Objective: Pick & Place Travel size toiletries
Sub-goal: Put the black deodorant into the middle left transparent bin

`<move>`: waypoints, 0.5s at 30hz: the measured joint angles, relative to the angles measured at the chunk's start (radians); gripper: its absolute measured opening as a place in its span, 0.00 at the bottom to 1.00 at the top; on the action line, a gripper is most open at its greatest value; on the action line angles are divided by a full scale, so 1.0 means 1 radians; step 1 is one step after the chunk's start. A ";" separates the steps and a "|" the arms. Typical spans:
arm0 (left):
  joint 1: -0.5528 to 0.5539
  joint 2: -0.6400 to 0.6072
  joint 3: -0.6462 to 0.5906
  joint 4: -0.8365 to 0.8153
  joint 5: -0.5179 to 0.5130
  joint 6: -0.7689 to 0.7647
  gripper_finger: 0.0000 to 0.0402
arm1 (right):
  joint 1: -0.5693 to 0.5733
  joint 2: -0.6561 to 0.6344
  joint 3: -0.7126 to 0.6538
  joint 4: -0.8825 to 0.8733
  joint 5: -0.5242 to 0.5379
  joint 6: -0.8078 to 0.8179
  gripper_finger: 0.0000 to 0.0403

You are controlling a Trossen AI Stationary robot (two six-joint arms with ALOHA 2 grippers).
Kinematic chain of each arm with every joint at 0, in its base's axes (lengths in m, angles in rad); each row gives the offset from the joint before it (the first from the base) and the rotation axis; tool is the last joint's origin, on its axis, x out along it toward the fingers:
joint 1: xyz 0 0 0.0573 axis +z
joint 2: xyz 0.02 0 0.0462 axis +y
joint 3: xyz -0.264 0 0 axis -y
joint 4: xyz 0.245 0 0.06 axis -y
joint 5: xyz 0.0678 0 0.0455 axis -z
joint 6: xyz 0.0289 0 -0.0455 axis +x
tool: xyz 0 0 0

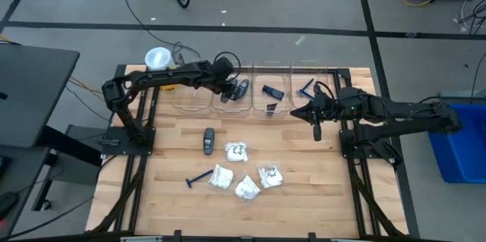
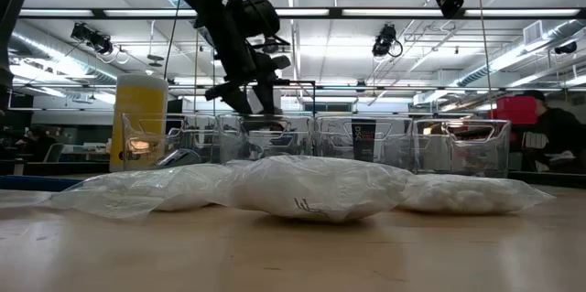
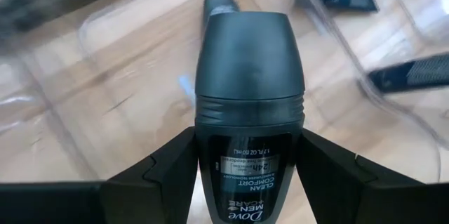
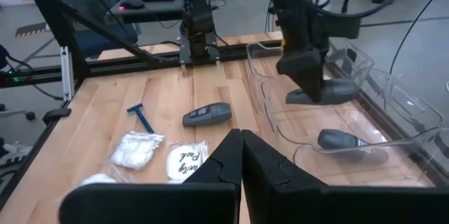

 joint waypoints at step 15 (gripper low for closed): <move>0.000 0.015 0.000 -0.007 0.015 -0.006 0.56 | 0.005 0.000 0.000 -0.005 -0.001 0.005 0.02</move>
